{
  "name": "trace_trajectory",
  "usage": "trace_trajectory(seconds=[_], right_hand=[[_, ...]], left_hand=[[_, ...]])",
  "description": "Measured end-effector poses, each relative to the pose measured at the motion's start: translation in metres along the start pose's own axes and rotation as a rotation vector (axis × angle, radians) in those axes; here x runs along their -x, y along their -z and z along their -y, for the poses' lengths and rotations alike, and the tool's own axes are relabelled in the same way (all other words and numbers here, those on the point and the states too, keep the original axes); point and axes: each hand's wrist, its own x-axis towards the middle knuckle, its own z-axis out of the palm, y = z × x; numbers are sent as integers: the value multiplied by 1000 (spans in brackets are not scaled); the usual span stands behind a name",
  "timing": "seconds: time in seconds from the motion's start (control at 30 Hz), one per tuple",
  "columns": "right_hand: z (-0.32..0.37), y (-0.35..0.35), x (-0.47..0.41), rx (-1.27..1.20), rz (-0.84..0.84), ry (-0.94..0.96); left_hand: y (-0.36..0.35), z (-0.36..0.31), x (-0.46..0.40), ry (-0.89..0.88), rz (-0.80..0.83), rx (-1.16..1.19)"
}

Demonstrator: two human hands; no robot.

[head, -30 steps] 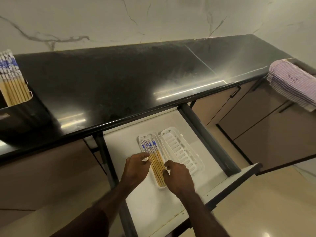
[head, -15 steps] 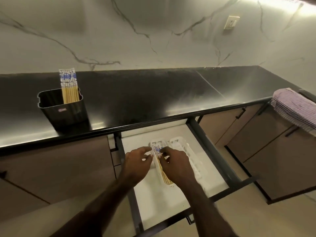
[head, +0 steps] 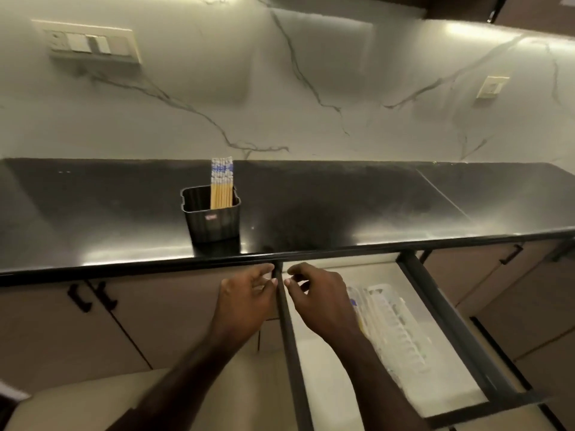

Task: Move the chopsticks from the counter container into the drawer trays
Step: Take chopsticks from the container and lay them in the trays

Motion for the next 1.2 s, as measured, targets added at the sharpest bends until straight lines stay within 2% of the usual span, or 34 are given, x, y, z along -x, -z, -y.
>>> trace_trajectory(seconds=[0.3, 0.53, 0.83, 1.07, 1.2], right_hand=[[100, -61, -74, -37, -45, 63], [146, -84, -129, -30, -112, 58], [159, -117, -194, -33, -107, 78], [136, -136, -256, -70, -77, 44], [117, -146, -284, -100, -6, 7]], left_hand=[[115, 53, -79, -58, -48, -15], [173, 79, -143, -128, -61, -28], [180, 106, -203, -137, -44, 20], [160, 125, -266, -127, -39, -27], [136, 128, -303, -113, -40, -96]])
